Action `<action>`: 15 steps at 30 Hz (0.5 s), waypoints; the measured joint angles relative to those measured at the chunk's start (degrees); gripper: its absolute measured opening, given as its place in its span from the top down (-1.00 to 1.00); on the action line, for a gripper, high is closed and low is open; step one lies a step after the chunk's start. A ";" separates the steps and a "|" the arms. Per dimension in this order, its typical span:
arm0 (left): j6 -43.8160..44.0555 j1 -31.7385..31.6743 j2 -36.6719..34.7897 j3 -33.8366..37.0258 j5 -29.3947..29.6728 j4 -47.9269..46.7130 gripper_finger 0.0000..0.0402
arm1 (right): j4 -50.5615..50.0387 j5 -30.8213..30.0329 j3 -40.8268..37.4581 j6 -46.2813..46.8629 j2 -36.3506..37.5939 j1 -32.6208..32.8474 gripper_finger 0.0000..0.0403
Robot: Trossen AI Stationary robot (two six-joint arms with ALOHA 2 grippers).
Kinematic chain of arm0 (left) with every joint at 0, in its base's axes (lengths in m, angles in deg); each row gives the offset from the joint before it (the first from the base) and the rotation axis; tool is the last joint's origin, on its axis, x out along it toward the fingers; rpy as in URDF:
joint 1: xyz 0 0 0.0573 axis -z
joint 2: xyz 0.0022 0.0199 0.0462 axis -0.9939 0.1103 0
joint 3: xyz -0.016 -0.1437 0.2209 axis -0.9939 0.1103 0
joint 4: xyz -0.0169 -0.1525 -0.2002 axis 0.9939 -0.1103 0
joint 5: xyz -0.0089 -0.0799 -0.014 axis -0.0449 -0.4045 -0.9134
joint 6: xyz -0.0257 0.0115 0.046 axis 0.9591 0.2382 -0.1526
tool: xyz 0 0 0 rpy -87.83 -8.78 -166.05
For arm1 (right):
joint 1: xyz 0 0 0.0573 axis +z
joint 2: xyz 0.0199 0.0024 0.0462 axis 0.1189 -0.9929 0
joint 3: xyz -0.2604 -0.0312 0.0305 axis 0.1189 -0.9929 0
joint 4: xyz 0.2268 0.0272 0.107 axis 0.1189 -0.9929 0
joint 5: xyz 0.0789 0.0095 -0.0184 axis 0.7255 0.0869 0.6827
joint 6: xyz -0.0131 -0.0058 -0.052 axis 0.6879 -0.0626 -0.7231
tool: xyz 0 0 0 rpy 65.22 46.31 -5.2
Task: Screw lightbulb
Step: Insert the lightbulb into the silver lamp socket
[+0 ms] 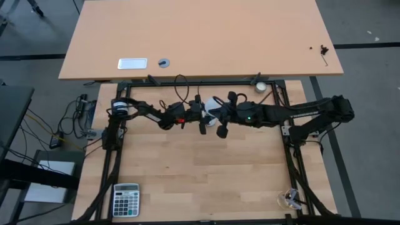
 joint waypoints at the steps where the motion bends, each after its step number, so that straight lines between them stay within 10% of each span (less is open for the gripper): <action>1: -0.33 0.00 0.37 0.00 0.77 -0.18 0.18 | 0.14 0.00 -0.02 -0.02 -0.49 -0.57 0.93; 15: -3.94 -1.29 1.83 0.02 6.73 -0.99 0.18 | 0.44 0.00 -0.04 -0.04 -3.16 -6.06 0.94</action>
